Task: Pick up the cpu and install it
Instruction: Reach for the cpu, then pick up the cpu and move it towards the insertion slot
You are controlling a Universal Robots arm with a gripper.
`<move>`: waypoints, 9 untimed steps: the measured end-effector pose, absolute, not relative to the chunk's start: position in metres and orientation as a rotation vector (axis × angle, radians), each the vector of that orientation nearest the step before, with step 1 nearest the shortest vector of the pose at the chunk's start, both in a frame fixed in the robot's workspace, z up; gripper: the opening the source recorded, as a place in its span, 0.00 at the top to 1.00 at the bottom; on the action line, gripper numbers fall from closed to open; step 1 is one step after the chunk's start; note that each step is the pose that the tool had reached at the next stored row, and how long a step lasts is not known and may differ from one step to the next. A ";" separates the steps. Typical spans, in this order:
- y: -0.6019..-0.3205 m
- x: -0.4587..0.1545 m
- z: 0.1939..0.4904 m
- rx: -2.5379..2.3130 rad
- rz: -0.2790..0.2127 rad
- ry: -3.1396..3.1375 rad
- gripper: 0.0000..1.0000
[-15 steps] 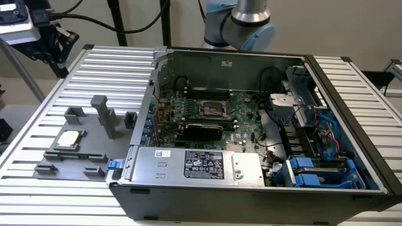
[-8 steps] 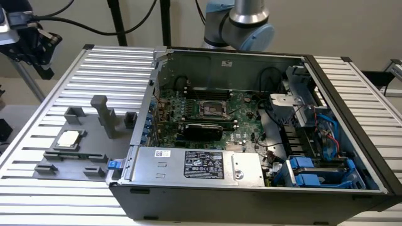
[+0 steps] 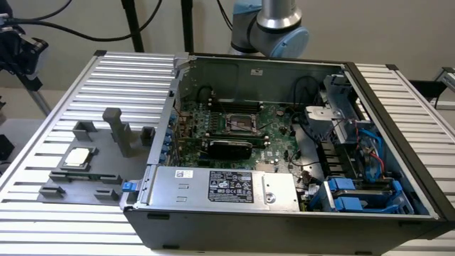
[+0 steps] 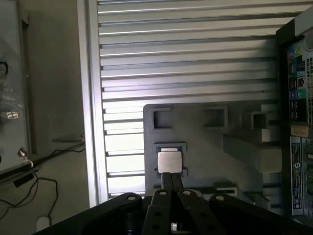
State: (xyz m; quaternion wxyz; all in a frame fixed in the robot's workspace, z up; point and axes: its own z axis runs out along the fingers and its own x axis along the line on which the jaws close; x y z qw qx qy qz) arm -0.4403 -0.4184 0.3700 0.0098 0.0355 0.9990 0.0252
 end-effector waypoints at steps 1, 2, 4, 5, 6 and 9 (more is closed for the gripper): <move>-0.418 -0.440 0.370 0.111 0.079 3.119 0.89; -0.418 -0.440 0.370 0.110 0.079 3.119 0.89; -0.418 -0.440 0.370 0.110 0.079 3.119 0.89; -0.418 -0.440 0.370 0.110 0.079 3.119 0.89; -0.418 -0.440 0.370 0.111 0.079 3.119 0.89; -0.418 -0.440 0.370 0.111 0.079 3.119 0.89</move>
